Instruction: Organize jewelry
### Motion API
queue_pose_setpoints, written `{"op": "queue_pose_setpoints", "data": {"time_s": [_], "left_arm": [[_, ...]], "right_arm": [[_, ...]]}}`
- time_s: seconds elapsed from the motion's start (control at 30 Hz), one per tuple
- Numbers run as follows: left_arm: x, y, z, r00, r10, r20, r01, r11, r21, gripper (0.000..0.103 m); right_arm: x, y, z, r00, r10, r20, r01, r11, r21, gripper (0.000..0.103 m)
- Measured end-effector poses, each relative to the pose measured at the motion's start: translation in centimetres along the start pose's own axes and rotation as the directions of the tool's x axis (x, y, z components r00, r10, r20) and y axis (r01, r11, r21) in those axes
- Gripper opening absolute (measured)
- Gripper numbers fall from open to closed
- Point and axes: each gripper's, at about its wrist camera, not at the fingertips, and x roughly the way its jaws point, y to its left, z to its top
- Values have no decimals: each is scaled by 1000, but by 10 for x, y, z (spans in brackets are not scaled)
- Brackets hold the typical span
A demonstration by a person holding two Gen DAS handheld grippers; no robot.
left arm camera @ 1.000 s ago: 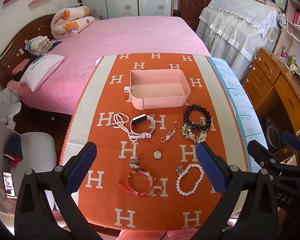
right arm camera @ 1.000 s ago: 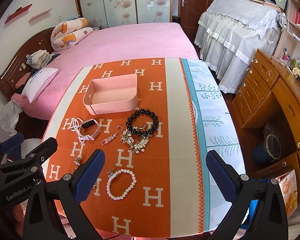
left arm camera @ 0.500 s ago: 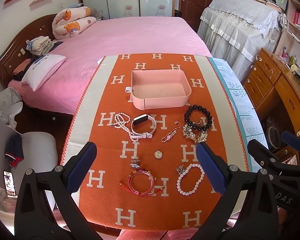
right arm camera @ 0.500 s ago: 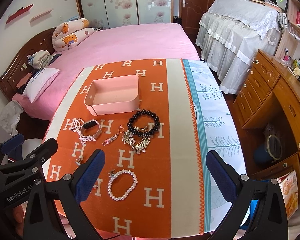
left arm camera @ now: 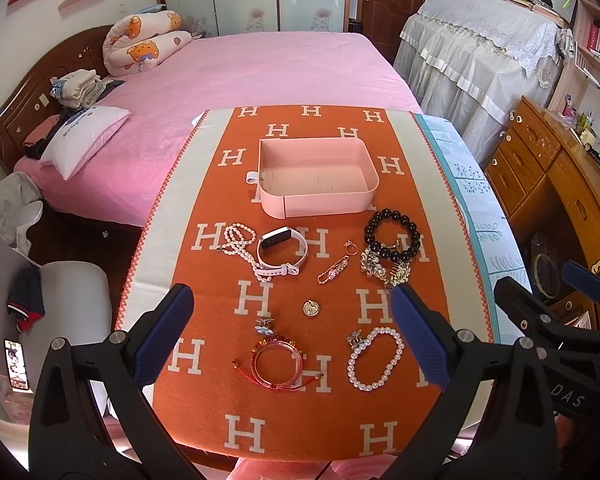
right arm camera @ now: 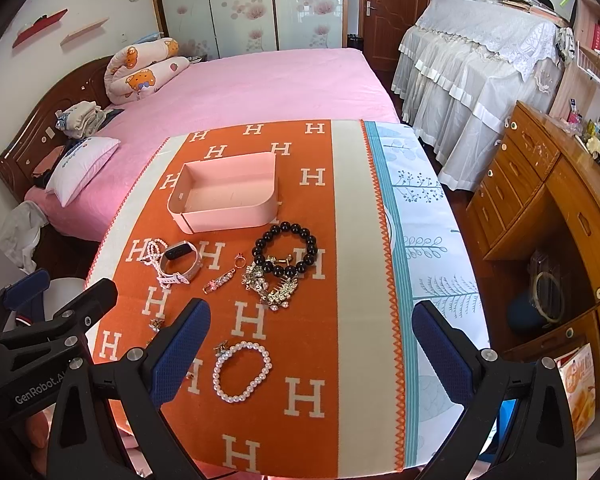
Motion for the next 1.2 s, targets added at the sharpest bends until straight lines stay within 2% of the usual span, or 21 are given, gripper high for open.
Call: {"op": "queue_pose_setpoints", "data": {"time_s": [0.8, 1.2], "left_arm": [[2, -4, 1, 1000, -5, -2, 5, 1000, -4, 96], [20, 6, 35, 998, -39, -38, 40, 999, 14, 96]], "right_arm": [[6, 1, 7, 1000, 6, 6, -6, 1000, -3, 102], [19, 3, 34, 1000, 23, 16, -24, 999, 37, 100]]}}
